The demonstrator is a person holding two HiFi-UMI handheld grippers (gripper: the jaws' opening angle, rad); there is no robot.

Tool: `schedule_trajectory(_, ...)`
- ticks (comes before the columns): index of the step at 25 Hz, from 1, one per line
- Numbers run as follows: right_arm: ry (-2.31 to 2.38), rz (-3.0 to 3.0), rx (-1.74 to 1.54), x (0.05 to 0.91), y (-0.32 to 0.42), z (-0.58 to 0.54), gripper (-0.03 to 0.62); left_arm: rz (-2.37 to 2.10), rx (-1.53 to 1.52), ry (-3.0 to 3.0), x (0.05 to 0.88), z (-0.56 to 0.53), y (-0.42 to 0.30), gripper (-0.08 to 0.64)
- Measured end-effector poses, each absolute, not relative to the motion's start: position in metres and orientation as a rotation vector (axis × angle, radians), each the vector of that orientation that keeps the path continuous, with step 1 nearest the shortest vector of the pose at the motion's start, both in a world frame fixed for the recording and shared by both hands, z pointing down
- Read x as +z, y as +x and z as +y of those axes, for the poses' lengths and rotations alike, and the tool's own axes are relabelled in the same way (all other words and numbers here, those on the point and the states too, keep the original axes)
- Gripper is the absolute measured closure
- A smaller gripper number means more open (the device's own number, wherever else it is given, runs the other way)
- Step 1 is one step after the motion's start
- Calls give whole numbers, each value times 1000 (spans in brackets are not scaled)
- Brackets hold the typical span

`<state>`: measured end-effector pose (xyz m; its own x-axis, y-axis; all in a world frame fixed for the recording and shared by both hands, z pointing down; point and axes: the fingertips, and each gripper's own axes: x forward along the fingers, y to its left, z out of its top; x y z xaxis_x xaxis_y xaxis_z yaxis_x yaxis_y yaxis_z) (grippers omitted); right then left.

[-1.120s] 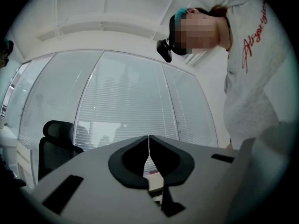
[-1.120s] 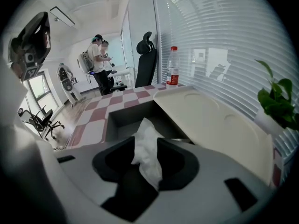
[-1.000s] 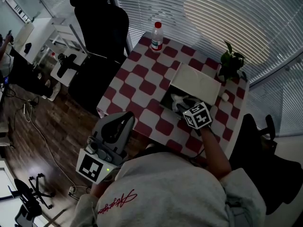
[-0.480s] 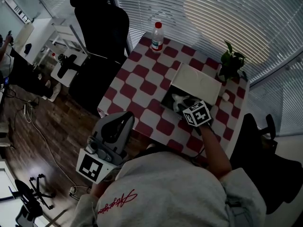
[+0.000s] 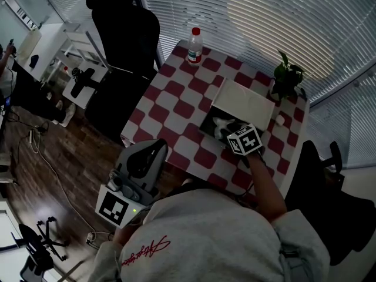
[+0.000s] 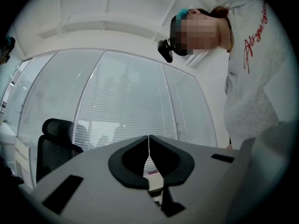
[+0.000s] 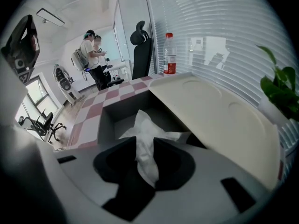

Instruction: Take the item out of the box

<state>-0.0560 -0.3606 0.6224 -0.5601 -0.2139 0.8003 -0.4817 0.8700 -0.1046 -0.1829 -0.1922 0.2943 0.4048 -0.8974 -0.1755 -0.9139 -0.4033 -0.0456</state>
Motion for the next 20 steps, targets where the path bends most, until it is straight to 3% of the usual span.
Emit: schedule_trajectory(20,511,-2166,420,624,-56,-362,512,1622,191,-2532,297,-193,-182,543)
